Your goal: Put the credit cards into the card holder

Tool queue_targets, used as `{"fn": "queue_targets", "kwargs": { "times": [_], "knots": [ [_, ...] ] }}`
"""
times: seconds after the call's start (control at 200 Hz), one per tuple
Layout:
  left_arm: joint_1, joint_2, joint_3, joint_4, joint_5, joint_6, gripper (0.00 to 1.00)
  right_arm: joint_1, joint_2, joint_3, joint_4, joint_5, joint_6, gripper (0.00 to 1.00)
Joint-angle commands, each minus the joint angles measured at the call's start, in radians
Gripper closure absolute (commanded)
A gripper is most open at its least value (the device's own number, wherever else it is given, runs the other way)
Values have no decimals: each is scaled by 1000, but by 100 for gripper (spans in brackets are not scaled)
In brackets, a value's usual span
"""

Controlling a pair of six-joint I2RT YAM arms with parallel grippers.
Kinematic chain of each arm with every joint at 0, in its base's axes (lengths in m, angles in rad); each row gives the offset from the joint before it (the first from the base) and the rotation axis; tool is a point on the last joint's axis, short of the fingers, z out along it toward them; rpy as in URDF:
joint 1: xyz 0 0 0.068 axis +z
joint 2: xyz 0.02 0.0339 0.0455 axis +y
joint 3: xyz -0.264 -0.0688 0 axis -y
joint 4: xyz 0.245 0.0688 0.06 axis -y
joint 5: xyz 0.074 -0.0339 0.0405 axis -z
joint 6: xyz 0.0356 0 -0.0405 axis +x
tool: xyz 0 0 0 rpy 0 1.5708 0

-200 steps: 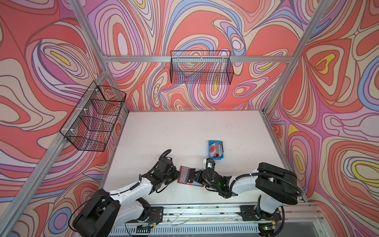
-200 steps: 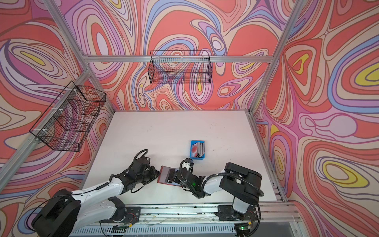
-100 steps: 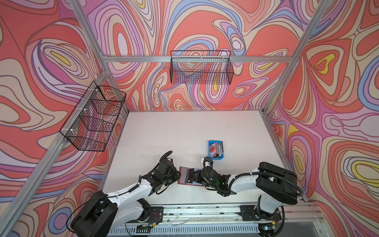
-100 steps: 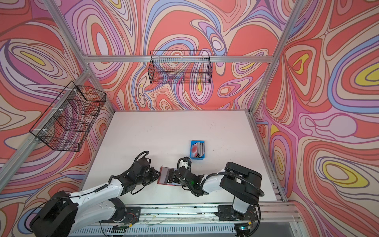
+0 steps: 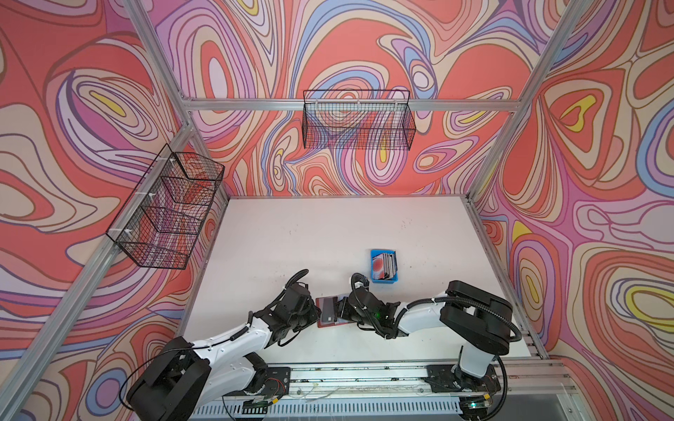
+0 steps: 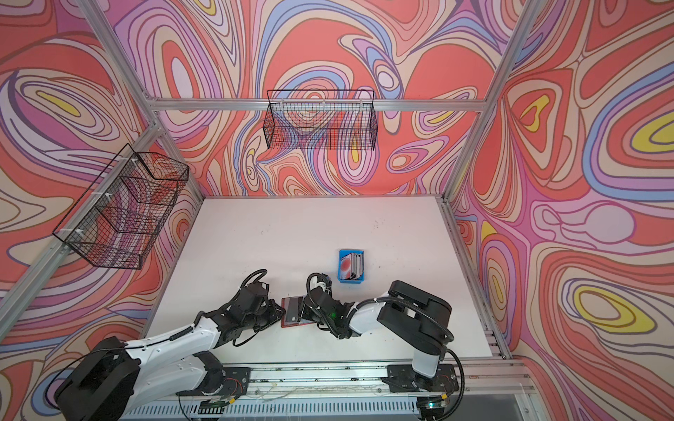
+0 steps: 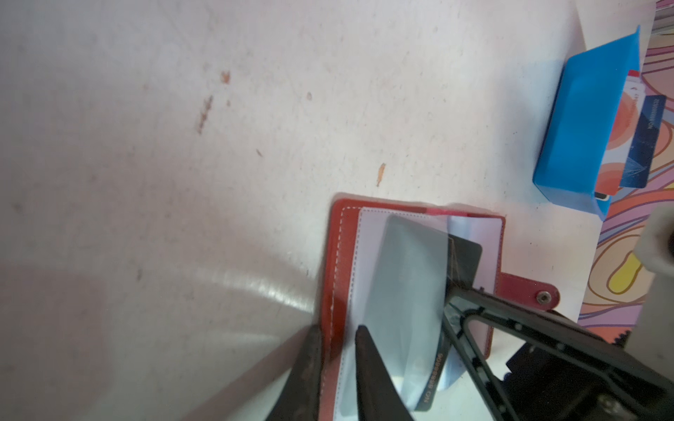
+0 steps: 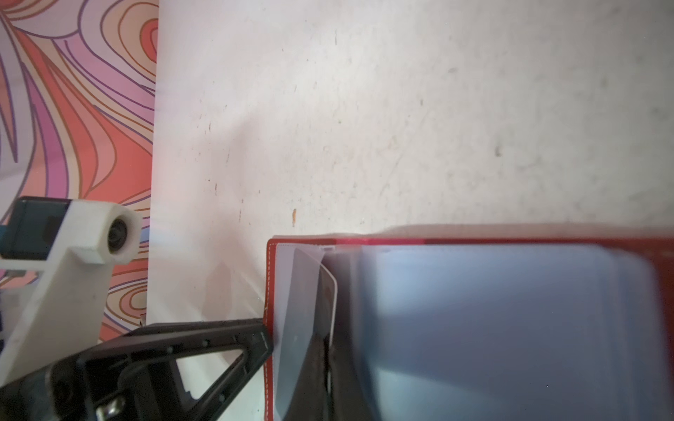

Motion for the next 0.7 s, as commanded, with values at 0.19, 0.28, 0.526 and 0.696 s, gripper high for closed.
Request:
{"fn": "queue_targets", "kwargs": {
  "times": [0.19,0.28,0.526,0.696],
  "knots": [
    [-11,-11,7,-29,-7,-15,79,2,-153,94,-512,241,-63,71],
    [-11,13,12,-21,-1,-13,80,2,-189,72,-509,246,-62,68],
    [-11,41,28,-34,-8,-7,81,5,-179,14,-310,131,-93,58],
    [-11,39,33,-41,-13,0,84,3,-100,63,-299,97,-100,59]
  ]
}}
